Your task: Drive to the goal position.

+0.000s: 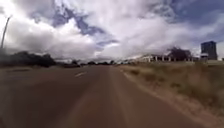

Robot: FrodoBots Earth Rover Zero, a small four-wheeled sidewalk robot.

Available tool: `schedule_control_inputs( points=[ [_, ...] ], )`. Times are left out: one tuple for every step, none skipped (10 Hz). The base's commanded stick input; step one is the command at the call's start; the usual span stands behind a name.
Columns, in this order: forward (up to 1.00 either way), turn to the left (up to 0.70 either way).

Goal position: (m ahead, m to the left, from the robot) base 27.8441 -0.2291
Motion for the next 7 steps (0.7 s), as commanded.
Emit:
schedule_control_inputs(
  points=[
    [0.7,0.0],
    [0.7,0.0],
    [0.7,0.0],
    [0.7,0.0],
    [0.7,0.0],
    [0.7,0.0],
    [0.7,0.0]
  ],
)
